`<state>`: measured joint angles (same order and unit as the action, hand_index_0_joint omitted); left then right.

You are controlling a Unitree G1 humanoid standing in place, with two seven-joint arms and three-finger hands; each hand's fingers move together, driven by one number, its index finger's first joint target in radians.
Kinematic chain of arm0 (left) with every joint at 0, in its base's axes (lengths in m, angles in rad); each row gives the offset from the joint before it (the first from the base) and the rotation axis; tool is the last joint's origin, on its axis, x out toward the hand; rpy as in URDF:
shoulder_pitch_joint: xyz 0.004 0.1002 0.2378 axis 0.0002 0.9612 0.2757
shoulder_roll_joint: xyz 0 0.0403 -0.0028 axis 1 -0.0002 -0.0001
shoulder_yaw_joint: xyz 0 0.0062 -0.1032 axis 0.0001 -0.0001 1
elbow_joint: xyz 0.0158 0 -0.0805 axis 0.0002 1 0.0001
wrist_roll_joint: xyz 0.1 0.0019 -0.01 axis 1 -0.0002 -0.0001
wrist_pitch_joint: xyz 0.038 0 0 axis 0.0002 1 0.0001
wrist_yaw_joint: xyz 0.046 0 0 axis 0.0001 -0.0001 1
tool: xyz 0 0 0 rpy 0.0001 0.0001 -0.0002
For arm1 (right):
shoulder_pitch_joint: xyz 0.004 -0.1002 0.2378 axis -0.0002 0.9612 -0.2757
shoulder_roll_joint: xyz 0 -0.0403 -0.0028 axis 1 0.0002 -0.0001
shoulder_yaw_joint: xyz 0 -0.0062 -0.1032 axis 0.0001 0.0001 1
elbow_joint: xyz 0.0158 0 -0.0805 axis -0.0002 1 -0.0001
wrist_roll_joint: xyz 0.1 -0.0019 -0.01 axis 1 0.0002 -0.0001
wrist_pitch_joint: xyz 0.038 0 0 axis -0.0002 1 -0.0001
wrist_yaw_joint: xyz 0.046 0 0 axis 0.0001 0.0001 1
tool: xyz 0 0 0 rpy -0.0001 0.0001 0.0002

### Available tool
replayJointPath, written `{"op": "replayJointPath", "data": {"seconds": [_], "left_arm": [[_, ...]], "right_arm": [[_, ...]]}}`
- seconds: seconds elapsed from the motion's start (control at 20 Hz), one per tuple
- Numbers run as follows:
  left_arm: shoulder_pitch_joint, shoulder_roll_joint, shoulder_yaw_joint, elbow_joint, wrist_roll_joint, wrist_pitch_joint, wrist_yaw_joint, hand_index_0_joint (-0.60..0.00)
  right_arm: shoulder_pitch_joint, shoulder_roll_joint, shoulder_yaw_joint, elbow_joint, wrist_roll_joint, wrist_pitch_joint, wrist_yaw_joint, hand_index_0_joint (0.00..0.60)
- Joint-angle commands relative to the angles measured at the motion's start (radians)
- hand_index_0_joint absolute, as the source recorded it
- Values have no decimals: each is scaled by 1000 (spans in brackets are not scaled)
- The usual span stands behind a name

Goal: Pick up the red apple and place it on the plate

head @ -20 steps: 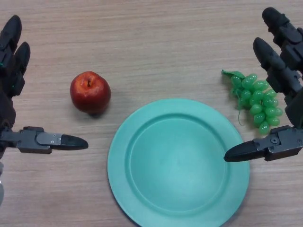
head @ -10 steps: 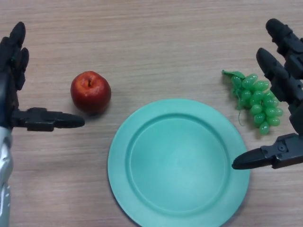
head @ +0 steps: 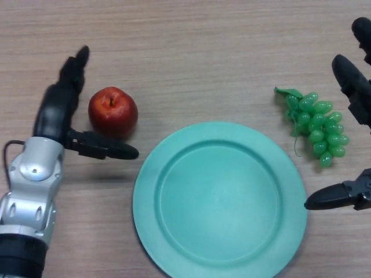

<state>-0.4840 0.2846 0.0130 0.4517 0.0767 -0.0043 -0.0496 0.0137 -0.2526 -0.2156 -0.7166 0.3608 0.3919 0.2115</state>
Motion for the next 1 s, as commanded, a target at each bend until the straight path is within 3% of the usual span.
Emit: {"op": "replayJointPath", "data": {"seconds": [0.05, 0.2, 0.25, 0.3, 0.35, 0.4, 0.45, 0.65, 0.85, 0.95, 1.0], "left_arm": [[-94, 30, 41, 9, 63, -215, 61, 0], [-98, 22, 26, 42, 139, -257, 110, 0], [-98, 22, 26, 43, 142, -260, 111, -99], [-99, 24, 25, 46, 151, -265, 115, -251], [-99, 26, 27, 46, 163, -263, 118, -349], [-96, 36, 26, 41, 207, -257, 137, -499], [-86, 49, 30, 19, 261, -236, 154, -596], [-22, 64, 61, -126, 293, -104, 165, -600], [70, 82, 73, -419, 312, 4, 100, -600], [158, 29, 47, -619, 272, 92, 9, -600], [224, -32, 16, -786, 171, 286, -104, -600]], "right_arm": [[-22, -33, -90, -42, 92, -125, -18, 0], [-21, -45, -113, -56, 121, -118, -32, 0], [-21, -45, -113, -56, 122, -119, -32, 0], [-21, -46, -115, -57, 124, -119, -33, 0], [-21, -48, -118, -58, 127, -118, -34, 0], [-21, -51, -126, -62, 138, -115, -36, 0], [-16, -51, -141, -71, 164, -108, -40, 0], [1, -57, -182, -113, 238, -69, -54, 0], [-13, -75, -180, -147, 234, -32, -69, 0], [-20, -71, -161, -156, 212, -29, -73, 0], [-20, -67, -153, -165, 207, -22, -77, 0]]}}
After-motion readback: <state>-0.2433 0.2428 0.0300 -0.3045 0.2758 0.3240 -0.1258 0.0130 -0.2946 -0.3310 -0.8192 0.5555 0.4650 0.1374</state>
